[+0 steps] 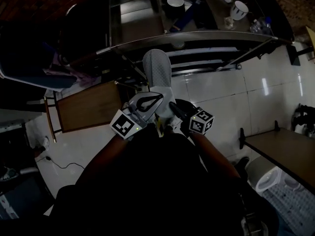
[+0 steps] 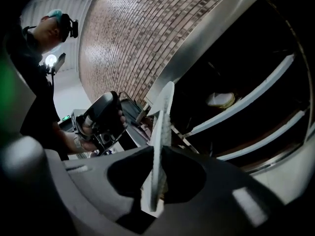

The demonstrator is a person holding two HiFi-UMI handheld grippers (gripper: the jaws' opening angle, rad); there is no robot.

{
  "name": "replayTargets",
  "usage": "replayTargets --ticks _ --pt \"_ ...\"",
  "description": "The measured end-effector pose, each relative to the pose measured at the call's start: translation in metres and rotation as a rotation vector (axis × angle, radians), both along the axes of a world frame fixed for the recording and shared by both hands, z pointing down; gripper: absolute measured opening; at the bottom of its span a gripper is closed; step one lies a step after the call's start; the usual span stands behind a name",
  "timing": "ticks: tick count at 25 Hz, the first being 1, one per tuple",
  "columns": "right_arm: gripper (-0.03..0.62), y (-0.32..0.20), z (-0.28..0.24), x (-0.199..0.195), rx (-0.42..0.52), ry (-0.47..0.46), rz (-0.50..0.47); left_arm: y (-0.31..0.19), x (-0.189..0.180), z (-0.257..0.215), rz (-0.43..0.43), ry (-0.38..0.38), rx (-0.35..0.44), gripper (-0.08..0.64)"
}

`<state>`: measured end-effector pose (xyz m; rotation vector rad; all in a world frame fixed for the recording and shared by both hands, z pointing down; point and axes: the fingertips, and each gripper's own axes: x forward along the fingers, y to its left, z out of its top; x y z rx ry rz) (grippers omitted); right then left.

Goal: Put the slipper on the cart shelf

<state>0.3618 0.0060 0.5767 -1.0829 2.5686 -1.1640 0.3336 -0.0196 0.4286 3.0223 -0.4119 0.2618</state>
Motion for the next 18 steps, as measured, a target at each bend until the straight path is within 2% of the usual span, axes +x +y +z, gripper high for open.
replayTargets --ticks 6,14,18 --pt "0.06 -0.013 0.017 -0.016 -0.062 0.008 -0.016 -0.008 0.005 0.012 0.014 0.041 0.013 0.003" --pt "0.06 -0.032 0.049 -0.038 -0.189 0.051 0.009 -0.036 -0.026 0.019 0.049 0.078 0.031 0.003" --pt "0.06 -0.047 0.061 -0.046 -0.237 0.047 0.038 -0.052 -0.043 0.027 0.062 0.084 0.01 0.003"
